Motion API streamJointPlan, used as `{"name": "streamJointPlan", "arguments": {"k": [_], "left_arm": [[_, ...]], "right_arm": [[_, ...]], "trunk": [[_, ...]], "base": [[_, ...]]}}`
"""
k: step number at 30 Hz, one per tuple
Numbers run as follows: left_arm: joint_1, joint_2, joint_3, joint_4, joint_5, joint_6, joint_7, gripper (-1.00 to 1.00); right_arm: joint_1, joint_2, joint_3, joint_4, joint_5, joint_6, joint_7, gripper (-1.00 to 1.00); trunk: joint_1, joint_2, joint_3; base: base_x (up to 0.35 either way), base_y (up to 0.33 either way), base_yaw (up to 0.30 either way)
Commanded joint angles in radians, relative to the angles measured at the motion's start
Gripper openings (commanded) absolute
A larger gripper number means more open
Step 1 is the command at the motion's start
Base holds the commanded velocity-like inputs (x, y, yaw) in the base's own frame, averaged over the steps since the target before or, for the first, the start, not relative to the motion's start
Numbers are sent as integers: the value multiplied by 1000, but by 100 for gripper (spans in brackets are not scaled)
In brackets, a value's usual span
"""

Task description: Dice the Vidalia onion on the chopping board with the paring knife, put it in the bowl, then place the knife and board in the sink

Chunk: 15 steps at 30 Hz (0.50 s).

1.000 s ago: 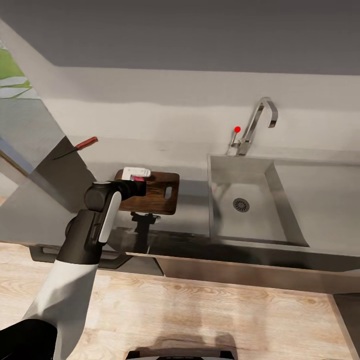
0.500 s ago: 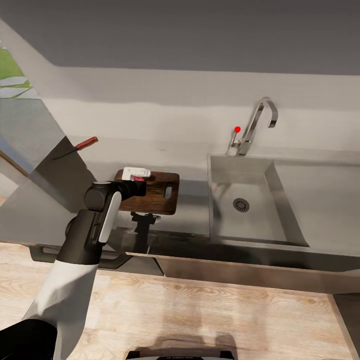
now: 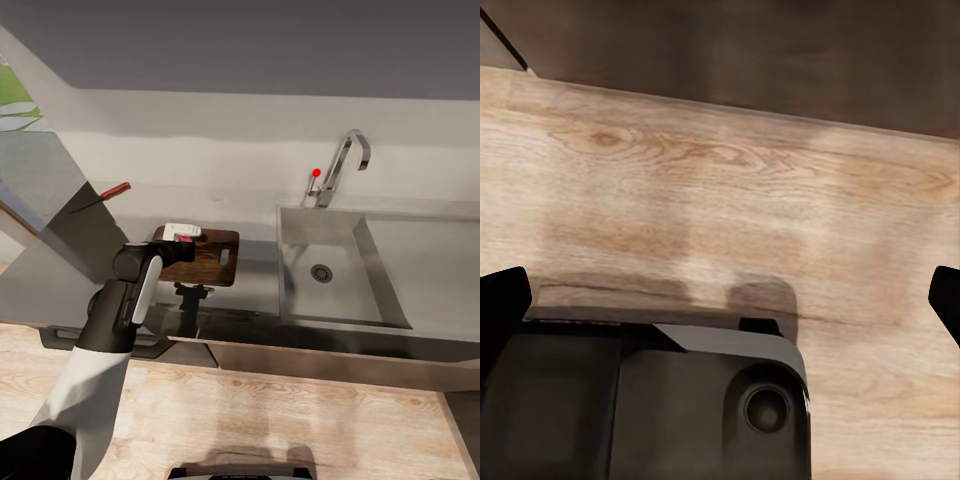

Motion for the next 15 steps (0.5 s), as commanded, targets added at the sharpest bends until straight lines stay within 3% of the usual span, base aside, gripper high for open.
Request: {"name": "streamJointPlan", "arguments": {"k": [1,3,4,15], "left_arm": [[-1,0,0,-1,7,4,5,-100],[-1,0,0,-1,7,4,5,-100],[-1,0,0,-1,7,4,5,100],[1,0,1,-4,7,5,5,100]], "right_arm": [[0,-1,4,-1,-8,-3,-4,100],[0,-1,4,-1,-8,-3,-4,100],[0,-1,4,-1,-8,-3,-4,100],[0,-1,4,-1,-8,-3,-4,100]], "trunk": [[1,-2,-1],[1,-2,-1],[1,-2,-1],[1,-2,-1]], "base": [[0,0,0],[0,0,0],[0,0,0],[0,0,0]]}}
